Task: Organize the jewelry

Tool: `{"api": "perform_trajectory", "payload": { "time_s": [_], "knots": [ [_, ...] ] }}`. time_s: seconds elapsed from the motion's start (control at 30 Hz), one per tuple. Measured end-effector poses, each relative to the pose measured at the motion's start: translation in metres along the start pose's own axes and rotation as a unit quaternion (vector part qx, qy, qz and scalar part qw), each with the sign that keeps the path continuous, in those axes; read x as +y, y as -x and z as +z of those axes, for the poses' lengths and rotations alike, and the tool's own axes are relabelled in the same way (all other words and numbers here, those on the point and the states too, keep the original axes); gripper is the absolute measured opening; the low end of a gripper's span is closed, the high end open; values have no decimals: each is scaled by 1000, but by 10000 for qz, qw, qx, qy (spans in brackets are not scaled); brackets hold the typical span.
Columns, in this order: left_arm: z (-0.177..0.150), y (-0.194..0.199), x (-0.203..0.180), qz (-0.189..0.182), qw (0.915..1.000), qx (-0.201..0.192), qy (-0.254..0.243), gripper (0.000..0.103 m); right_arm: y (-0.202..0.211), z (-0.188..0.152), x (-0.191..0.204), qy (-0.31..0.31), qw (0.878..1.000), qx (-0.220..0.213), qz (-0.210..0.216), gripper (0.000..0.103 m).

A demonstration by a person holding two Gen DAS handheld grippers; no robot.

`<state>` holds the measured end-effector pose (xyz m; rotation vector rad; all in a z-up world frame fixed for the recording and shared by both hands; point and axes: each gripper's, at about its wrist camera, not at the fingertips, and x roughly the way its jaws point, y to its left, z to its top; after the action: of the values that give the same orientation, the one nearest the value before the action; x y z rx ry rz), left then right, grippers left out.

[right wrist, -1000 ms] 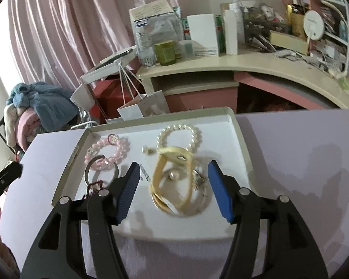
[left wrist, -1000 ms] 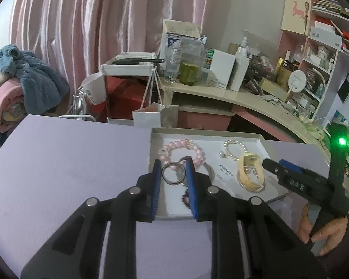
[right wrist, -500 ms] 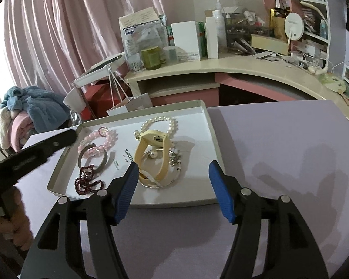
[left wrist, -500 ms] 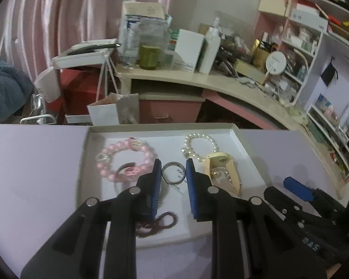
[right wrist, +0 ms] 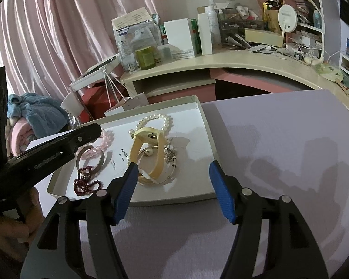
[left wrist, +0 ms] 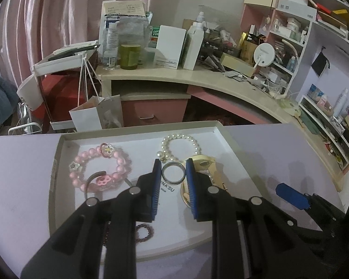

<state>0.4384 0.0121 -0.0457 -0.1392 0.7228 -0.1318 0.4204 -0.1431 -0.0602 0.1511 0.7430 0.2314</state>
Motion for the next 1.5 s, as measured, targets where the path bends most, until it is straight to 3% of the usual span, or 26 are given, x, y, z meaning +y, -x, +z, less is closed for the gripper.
{"api": "perform_trajectory", "payload": {
  "time_s": [0.07,0.13,0.2,0.3,0.57,0.63,0.87,1.03,1.5],
  "knots": [
    [-2,-1,1,-8,10000,5,-6,27,2,-2,-1,-12,10000,-2,-25,65],
    [-5,1,2,22,10000,5,3,48,6,-4,-2,-31,10000,-9,-45,65],
    [-9,8,6,36,10000,-49,67,54,12,-6,-4,-57,9999,-48,-68,65],
    [-19,31,18,55,9992,-197,336,71,23,-7,-4,-89,9998,-139,-67,65],
    [-58,103,45,594,9935,-506,825,94,69,-18,14,-14,9986,-511,164,98],
    [-68,120,48,751,9919,-574,844,99,82,-21,19,9,9977,-633,255,102],
    [-98,173,41,1103,9869,-889,775,101,122,-42,29,103,9949,-980,224,102],
    [-111,196,33,1092,9852,-1032,831,101,141,-57,31,210,9947,-989,197,102],
    [-125,219,28,1164,9823,-1174,885,101,159,-62,39,435,9919,-1184,151,102]
  ]
}}
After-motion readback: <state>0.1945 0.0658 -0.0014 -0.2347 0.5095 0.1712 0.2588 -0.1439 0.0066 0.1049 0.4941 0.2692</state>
